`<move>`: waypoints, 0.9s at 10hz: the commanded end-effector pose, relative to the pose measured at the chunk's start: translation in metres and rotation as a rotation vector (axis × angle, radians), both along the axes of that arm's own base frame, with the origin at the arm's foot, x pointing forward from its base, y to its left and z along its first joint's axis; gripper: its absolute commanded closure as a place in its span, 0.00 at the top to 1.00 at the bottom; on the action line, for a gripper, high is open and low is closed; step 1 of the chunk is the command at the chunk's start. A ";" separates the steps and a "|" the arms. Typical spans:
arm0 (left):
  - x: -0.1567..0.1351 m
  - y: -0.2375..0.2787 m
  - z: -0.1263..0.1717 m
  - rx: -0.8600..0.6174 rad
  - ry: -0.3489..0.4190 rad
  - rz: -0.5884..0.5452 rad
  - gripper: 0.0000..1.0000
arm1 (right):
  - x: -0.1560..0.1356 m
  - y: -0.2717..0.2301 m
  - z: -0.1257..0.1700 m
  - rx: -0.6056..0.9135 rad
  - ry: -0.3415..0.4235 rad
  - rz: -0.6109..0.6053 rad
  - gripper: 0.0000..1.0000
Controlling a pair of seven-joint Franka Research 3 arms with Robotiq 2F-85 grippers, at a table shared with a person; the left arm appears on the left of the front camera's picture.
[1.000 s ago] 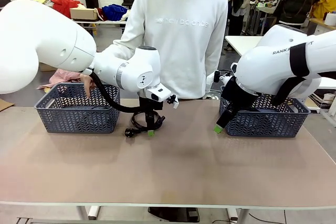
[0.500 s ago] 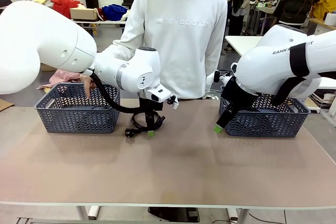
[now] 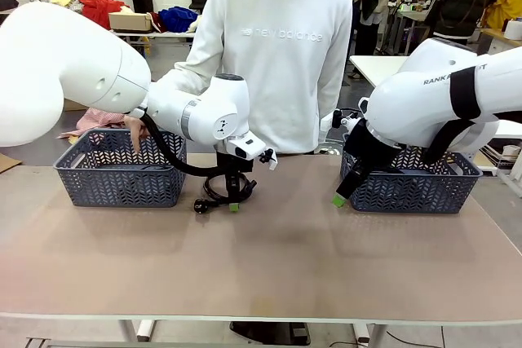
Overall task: Organize the cables according to human instructions.
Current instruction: Pick up a bundle of cables and place it in the basket indicated by the human.
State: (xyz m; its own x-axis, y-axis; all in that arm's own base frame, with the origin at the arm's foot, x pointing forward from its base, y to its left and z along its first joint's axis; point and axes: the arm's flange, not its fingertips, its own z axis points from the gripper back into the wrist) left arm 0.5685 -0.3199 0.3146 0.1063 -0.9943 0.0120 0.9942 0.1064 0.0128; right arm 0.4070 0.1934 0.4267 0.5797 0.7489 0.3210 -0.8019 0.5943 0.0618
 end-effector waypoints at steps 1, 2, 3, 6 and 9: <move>0.001 0.002 0.000 -0.006 -0.017 0.016 0.65 | -0.001 0.000 0.001 0.000 -0.002 -0.001 1.00; 0.000 0.002 0.001 -0.011 -0.020 0.015 0.59 | -0.001 0.000 0.001 0.000 -0.002 -0.001 1.00; 0.000 0.002 0.002 -0.017 -0.021 0.018 0.50 | -0.001 0.000 0.001 0.000 -0.002 -0.001 1.00; 0.000 0.002 0.003 -0.020 -0.018 0.019 0.30 | -0.001 0.000 0.001 0.000 -0.002 -0.001 1.00; 0.000 0.003 0.003 -0.021 -0.009 0.020 0.04 | -0.001 0.000 0.001 0.000 -0.002 -0.001 1.00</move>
